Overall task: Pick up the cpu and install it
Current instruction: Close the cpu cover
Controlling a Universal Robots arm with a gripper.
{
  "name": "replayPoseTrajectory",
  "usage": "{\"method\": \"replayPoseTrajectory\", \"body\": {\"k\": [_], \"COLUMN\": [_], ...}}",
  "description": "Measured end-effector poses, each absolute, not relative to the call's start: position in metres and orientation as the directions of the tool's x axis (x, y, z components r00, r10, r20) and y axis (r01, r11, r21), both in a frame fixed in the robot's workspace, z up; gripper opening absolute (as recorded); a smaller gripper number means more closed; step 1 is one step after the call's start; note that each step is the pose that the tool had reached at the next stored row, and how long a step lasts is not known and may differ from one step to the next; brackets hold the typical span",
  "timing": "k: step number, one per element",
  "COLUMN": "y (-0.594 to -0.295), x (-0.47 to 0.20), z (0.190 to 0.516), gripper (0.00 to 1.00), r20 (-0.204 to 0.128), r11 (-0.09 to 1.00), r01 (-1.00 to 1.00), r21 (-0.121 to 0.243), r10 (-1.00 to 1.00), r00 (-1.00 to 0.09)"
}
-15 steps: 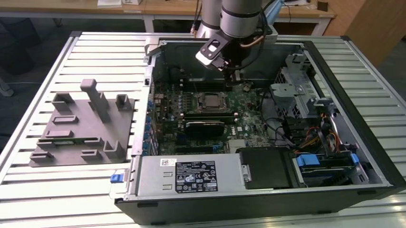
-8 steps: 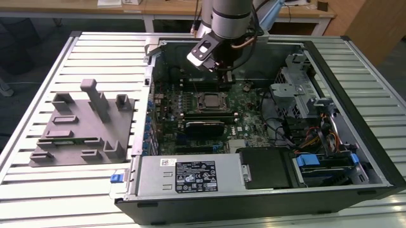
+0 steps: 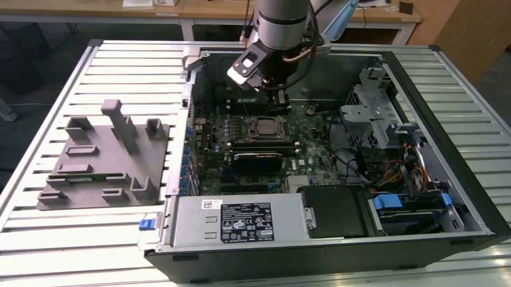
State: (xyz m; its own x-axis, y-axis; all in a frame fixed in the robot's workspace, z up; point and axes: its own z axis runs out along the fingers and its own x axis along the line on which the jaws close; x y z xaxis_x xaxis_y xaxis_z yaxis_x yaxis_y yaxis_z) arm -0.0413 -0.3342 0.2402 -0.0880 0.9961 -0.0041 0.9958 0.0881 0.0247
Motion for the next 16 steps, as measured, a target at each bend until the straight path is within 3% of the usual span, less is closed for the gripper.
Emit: {"method": "replayPoseTrajectory", "body": {"k": [16], "y": [-0.3347], "x": [-0.0442], "z": [0.2332], "gripper": [0.11], "r20": [-0.004], "r11": [0.088], "r01": [0.996], "r21": [0.025], "r10": [0.996], "r00": [-0.088]}}
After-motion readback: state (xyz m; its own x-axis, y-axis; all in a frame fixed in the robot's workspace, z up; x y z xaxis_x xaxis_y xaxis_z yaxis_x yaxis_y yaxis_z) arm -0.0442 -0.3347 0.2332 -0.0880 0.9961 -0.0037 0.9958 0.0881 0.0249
